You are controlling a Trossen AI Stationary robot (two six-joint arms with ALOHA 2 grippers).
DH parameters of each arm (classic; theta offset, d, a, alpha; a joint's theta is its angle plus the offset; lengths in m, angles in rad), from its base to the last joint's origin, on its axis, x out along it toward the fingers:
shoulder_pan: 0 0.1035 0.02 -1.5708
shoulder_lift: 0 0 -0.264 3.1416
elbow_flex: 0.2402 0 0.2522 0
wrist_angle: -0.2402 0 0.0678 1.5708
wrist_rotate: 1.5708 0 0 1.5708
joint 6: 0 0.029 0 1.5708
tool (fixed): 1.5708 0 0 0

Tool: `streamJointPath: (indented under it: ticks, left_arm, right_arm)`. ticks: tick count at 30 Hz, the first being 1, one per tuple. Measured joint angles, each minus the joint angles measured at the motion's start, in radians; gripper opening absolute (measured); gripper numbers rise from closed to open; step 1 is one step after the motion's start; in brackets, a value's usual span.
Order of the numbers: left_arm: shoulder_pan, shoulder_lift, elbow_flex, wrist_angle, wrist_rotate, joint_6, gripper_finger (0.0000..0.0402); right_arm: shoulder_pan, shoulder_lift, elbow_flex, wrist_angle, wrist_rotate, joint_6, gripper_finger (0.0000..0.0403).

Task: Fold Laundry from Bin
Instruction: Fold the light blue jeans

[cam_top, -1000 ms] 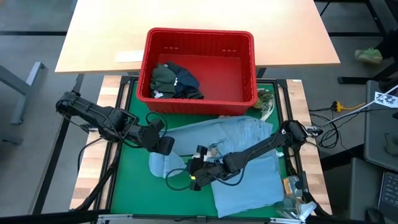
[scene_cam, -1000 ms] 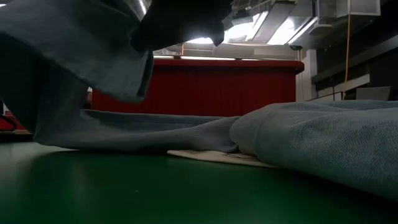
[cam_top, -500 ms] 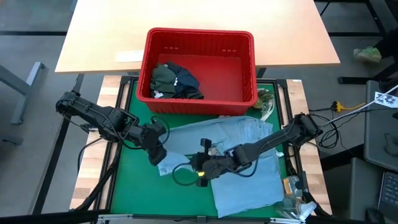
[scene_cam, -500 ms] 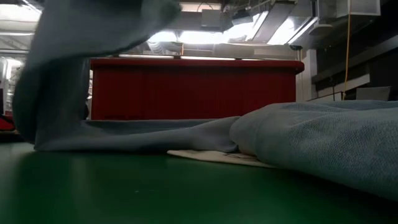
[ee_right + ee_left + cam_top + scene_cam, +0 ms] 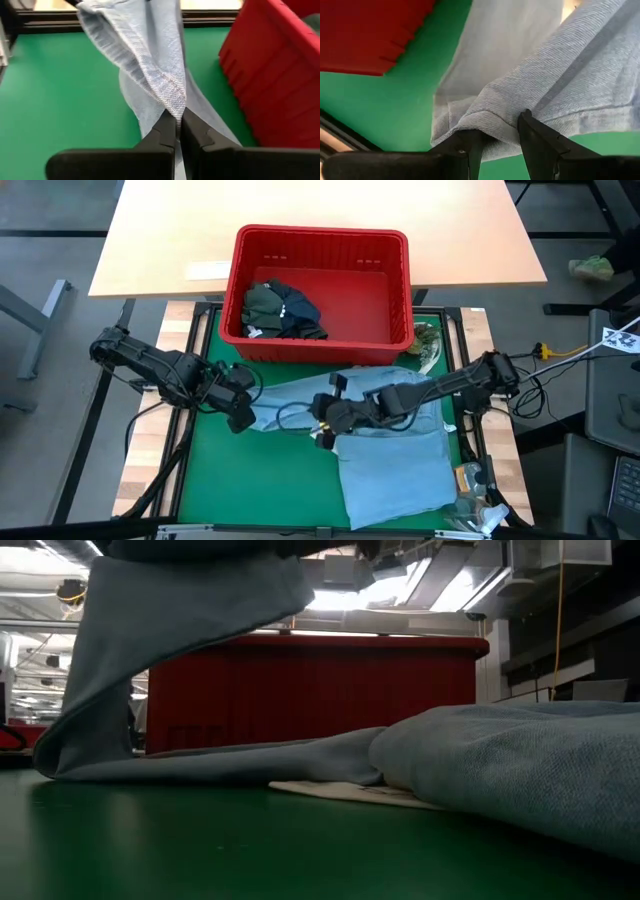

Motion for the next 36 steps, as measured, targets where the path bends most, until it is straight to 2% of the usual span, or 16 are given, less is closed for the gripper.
streamJointPath:
  ticks: [7, 12, 18, 22, 31, 36]
  left_arm:
    - [-0.07, 0.0, 0.0, -0.071, -0.016, -0.03, 0.0116]
    - [-0.129, -0.005, -0.016, -0.155, -0.016, -0.111, 0.0116]
    - [-0.182, -0.006, -0.07, -0.134, -0.034, -0.278, 0.0112]
    - [-0.234, -0.004, -0.174, -0.025, -0.063, -0.391, 0.0112]
    - [-0.308, -0.003, -0.481, 0.424, -0.096, -0.409, 0.0111]
    - [-0.299, -0.003, -0.587, 0.457, -0.11, -0.51, 0.0111]
  right_arm:
    - [-0.068, -0.006, 0.0, -0.025, -0.025, 0.023, 0.0004]
    - [-0.095, -0.012, 0.001, -0.06, -0.016, 0.047, 0.0007]
    - [-0.111, -0.013, 0.001, -0.167, -0.001, 0.122, 0.0005]
    - [-0.108, -0.013, 0.001, -0.169, -0.001, 0.124, 0.001]
    - [-0.107, -0.012, 0.001, -0.167, -0.017, 0.121, 0.0009]
    - [-0.107, -0.012, 0.001, -0.168, -0.033, 0.121, 0.0008]
